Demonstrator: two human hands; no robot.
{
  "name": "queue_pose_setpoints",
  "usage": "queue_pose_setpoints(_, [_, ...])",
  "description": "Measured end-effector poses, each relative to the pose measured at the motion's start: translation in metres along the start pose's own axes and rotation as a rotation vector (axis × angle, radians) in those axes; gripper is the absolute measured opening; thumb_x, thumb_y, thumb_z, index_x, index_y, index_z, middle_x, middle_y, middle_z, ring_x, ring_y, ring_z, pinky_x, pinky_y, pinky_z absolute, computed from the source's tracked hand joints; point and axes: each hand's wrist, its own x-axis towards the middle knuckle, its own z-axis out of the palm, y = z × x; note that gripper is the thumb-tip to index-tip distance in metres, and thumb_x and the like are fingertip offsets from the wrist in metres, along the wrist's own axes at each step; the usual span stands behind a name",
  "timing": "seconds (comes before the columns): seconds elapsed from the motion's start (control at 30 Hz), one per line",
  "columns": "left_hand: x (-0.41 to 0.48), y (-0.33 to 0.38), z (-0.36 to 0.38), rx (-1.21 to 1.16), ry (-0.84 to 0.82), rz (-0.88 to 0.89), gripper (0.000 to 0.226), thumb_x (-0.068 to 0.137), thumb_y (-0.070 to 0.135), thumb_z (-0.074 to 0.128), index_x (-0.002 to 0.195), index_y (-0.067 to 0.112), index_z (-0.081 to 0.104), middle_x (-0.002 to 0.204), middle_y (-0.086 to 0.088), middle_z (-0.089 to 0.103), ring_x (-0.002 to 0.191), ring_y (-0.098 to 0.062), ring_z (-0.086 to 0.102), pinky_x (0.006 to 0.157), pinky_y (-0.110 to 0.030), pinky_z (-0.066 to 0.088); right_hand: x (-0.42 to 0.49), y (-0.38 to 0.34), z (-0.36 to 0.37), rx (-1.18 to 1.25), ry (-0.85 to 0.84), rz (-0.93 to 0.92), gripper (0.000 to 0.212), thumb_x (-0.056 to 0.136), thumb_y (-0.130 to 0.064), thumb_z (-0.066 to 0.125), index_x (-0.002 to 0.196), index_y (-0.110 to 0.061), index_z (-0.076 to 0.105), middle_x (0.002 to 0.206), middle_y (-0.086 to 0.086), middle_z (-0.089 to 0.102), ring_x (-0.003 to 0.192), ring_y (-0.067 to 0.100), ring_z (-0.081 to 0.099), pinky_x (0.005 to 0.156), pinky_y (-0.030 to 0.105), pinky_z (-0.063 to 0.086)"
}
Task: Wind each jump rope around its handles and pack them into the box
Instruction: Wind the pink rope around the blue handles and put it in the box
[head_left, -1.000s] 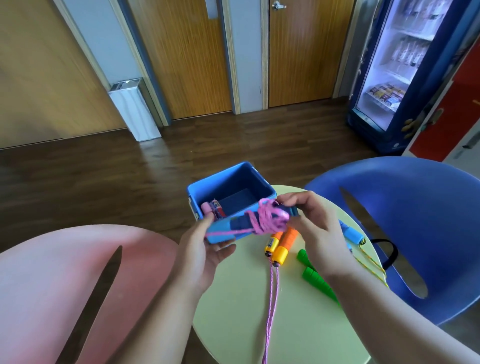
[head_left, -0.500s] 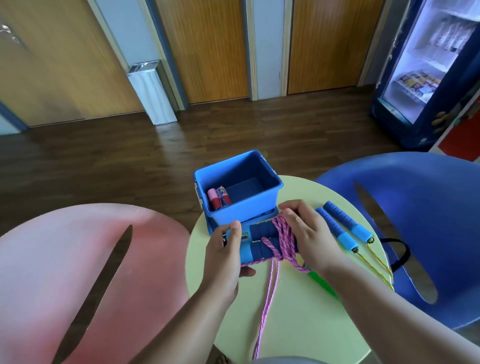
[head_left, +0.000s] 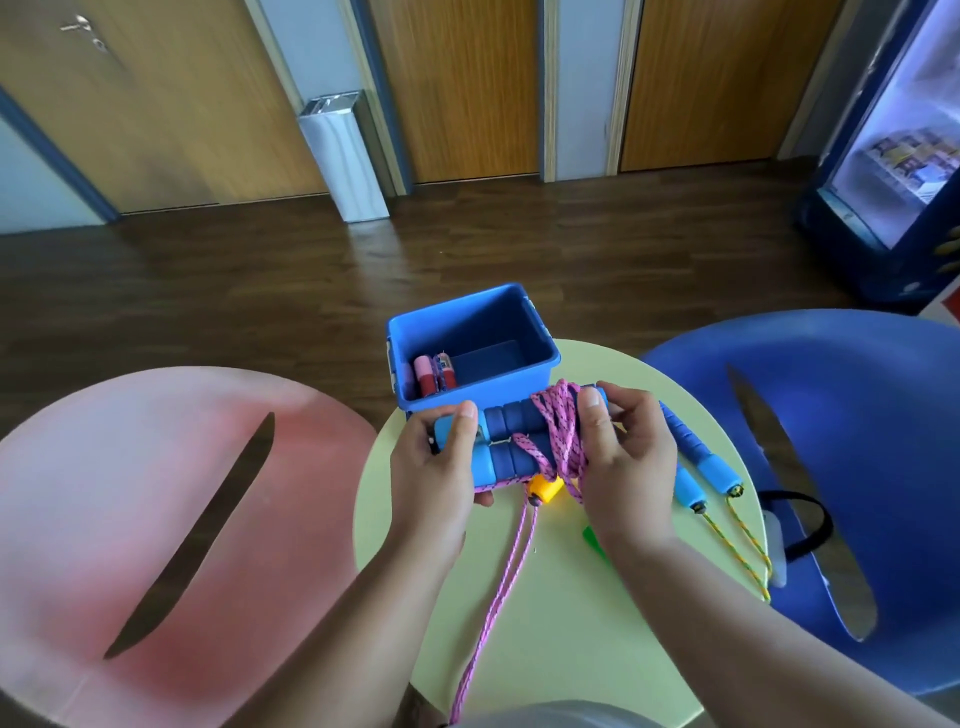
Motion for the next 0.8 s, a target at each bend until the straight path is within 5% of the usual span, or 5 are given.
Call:
queue_pose_setpoints(0.2, [-0.008,-0.007,0.009,-0.073,0.048,-0.092,0.023,0.082,0.054,0.071,0.091,0.033,0.07,0.115,-0.01,0.07,0.097,-0.042,0.07,0.049,-0.03,0.05,0.002,0.005,-0.007,0.035,-0.07,-0.015,0.005,0.1,-0.021,0.064,0.103,-0.022,0.068,0.094,-0.011,0.074,0.086,0.002,0.068,0.08,0.02,0.055])
queue_pose_setpoints(0.47, [0.011,-0.011,-0.008,0.252,0.062,0.119,0.011,0.091,0.037,0.074,0.082,0.035,0.07,0.076,0.014,0.065,0.054,-0.015,0.06,0.041,-0.036,0.051,0.012,0.02,-0.019,-0.286,-0.312,0.066,0.01,0.105,-0.025,0.054,0.097,-0.018,0.052,0.088,-0.006,0.064,0.08,0.011,0.06,0.069,0.025,0.049])
queue_pose_setpoints(0.57, [0.029,-0.008,-0.014,0.406,-0.021,0.183,0.01,0.093,0.035,0.073,0.083,0.034,0.068,0.071,0.017,0.063,0.052,-0.012,0.057,0.041,-0.038,0.054,0.029,0.009,-0.024,-0.471,-0.463,-0.199,0.018,0.095,-0.024,0.069,0.107,-0.026,0.056,0.112,-0.007,0.06,0.1,0.01,0.057,0.08,0.02,0.048])
queue_pose_setpoints(0.67, [0.053,0.002,-0.012,0.432,-0.134,0.159,0.008,0.093,0.036,0.072,0.086,0.032,0.07,0.073,0.015,0.062,0.05,-0.018,0.059,0.04,-0.031,0.051,0.045,-0.005,-0.013,-0.756,-0.819,-0.452,0.043,0.081,-0.046,0.081,0.113,-0.027,0.06,0.125,-0.007,0.055,0.109,0.013,0.052,0.09,0.027,0.046])
queue_pose_setpoints(0.8, [0.091,0.033,-0.009,0.418,-0.238,0.178,0.008,0.098,0.034,0.067,0.093,0.033,0.074,0.095,0.015,0.069,0.059,-0.012,0.065,0.044,-0.029,0.054,0.059,-0.011,0.024,-1.012,-0.787,-0.569,0.046,0.075,-0.048,0.078,0.113,-0.028,0.06,0.121,-0.007,0.058,0.106,0.021,0.053,0.083,0.035,0.051])
